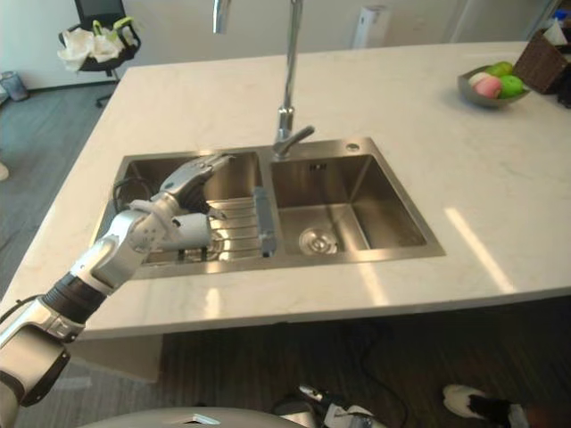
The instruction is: Walk over to the sink, pick up the cup, carry it to the dishwasher, place the cup inside the dishwasher, then close the dishwasher door
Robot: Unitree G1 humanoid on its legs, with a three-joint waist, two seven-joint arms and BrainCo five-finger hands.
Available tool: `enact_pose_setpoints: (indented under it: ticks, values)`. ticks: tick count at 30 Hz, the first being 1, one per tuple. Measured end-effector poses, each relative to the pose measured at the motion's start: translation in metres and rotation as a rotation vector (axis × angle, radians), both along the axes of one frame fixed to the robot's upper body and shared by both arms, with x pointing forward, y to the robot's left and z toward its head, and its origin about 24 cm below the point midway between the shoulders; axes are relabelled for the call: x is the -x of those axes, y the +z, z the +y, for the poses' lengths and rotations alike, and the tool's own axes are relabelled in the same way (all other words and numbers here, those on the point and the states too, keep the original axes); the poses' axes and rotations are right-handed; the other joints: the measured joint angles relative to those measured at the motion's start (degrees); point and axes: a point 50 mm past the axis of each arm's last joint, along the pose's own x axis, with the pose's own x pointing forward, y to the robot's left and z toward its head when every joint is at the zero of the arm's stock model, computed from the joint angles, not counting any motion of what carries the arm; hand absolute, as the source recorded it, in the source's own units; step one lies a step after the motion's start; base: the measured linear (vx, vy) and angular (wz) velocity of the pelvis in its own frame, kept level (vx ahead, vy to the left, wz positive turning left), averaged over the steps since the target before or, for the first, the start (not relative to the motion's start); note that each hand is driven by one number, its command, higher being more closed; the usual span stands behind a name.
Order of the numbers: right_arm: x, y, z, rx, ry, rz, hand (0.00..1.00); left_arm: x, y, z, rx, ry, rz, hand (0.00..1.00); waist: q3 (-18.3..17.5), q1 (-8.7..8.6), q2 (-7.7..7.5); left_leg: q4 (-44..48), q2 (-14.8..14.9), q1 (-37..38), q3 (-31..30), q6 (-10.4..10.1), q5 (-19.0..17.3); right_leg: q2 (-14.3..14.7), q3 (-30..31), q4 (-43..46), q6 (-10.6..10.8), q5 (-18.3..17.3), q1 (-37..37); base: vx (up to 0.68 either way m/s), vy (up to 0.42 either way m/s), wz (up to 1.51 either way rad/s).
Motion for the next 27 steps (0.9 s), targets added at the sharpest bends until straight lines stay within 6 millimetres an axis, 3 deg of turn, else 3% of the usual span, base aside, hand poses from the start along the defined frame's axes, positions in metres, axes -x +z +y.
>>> enact_pose_setpoints:
  ticks: [13,27]
  values:
    - [-0.007,0.005,-0.006,-0.044,0.024,-0.032,0.0,-0.007,-0.019,0.023,-0.144,0.099,0.21,0.0,-0.1,-0.47,-0.35,0.0,0.0,1.2,0.0,-0.2,-0.3,0.0,-0.3,-1.6,0.0,0.6,2.1,0.0,-0.001,0.0]
    - [-0.038,0.013,-0.008,-0.067,0.034,-0.053,0.0,-0.006,-0.035,0.033,-0.217,0.125,0.294,0.0,-0.1,0.65,-0.97,-0.1,-0.4,0.8,-1.6,-0.1,-0.3,-0.2,-3.0,-2.5,0.3,0.6,3.0,0.0,-0.014,0.06]
